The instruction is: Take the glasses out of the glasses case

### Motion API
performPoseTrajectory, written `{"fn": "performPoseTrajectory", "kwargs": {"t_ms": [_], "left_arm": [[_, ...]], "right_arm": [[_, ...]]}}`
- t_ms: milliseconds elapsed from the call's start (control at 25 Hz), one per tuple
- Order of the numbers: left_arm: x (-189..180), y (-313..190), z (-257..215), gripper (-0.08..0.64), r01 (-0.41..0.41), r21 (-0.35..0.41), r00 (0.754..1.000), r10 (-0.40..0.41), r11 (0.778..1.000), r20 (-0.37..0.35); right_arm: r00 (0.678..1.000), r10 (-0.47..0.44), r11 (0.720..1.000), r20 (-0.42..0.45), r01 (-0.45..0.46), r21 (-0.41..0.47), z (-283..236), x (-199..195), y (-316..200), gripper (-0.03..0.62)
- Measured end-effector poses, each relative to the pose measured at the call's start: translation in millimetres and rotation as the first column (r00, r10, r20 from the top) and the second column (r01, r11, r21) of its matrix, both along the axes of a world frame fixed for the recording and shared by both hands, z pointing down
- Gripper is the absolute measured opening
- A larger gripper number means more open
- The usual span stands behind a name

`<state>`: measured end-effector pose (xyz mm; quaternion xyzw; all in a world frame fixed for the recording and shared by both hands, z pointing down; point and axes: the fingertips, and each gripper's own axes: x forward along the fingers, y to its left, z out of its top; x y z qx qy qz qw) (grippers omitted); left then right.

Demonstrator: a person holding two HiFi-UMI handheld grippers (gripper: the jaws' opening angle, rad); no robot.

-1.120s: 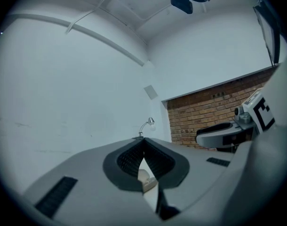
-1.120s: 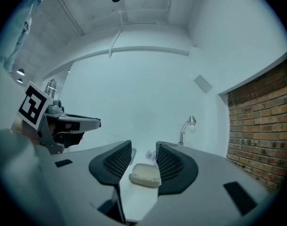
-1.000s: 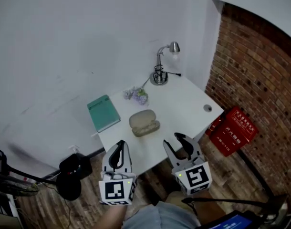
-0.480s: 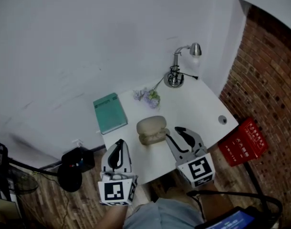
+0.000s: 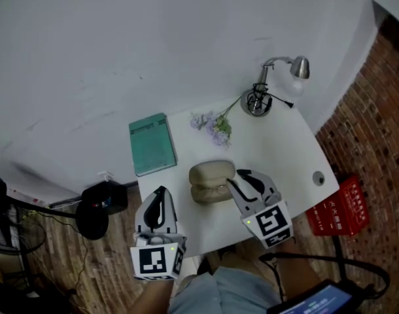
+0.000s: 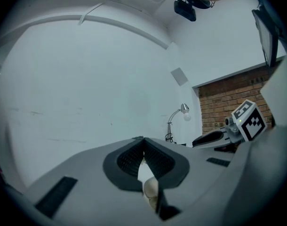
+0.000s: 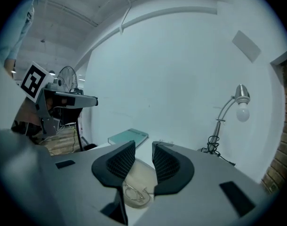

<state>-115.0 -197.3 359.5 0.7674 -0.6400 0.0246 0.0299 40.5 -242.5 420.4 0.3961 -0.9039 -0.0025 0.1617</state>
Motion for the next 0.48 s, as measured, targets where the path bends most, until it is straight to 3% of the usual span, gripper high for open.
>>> {"fn": "performPoseTrajectory", "kwargs": {"t_ms": [480], "left_arm": [[-13,-30,34,0.006,0.089,-0.084,0.996,-0.089,0.992,0.005]], "right_arm": [[0.984,-0.159,0.975,-0.081,0.143,-0.170,85,-16,-24,0.126]]}}
